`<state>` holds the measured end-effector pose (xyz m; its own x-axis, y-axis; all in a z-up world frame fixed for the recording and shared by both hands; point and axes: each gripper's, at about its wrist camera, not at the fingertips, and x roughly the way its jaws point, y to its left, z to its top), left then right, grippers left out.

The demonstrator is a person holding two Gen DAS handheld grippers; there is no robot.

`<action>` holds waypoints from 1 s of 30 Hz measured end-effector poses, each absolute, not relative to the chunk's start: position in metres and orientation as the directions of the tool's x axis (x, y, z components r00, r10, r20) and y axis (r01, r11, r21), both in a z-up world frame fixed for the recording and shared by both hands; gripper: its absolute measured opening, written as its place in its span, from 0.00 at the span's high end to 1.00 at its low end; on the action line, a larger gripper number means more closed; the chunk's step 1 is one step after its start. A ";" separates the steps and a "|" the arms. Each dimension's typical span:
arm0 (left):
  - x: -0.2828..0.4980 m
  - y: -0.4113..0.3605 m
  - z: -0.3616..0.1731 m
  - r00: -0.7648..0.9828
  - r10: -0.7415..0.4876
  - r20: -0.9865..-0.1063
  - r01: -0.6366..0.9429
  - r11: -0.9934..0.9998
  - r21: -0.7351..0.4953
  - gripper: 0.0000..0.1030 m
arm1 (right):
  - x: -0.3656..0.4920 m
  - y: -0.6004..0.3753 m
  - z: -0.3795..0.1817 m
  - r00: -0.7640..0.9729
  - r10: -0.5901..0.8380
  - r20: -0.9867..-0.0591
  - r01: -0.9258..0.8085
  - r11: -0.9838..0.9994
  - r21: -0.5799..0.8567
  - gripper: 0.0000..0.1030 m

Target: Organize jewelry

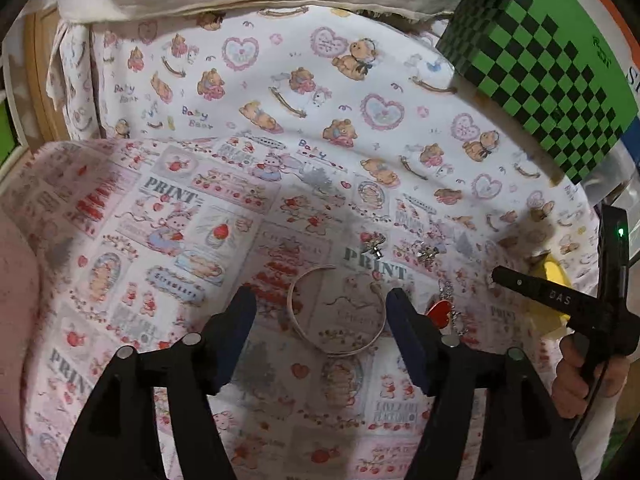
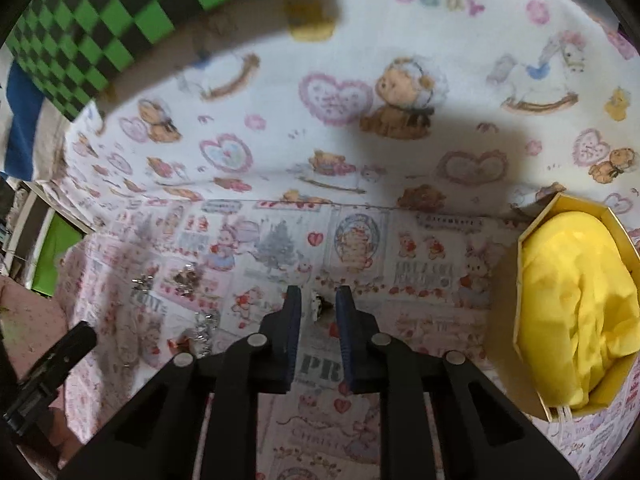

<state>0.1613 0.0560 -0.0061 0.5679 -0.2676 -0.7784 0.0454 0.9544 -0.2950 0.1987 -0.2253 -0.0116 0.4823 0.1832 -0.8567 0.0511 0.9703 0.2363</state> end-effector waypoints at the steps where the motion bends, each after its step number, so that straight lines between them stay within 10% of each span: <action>1: 0.161 0.057 -0.006 0.566 -0.262 -0.781 0.040 0.956 -0.292 0.26 | 0.199 -0.225 -0.012 0.480 0.178 -0.859 0.051 0.972 0.230 0.84; 12: 0.166 0.048 -0.024 0.505 -0.309 -0.806 0.030 0.939 -0.341 0.09 | 0.187 -0.221 -0.011 0.505 0.140 -0.852 0.040 0.982 0.186 0.90; 21: 0.159 0.001 -0.036 0.548 -0.100 -0.830 0.112 0.993 -0.046 0.07 | 0.113 -0.237 0.028 0.618 0.152 -0.771 -0.016 0.983 0.181 0.90; 30: 0.157 -0.003 -0.031 0.580 -0.136 -0.803 0.135 0.988 -0.070 0.37 | 0.076 -0.255 0.043 0.716 0.093 -0.692 0.011 0.989 0.144 0.90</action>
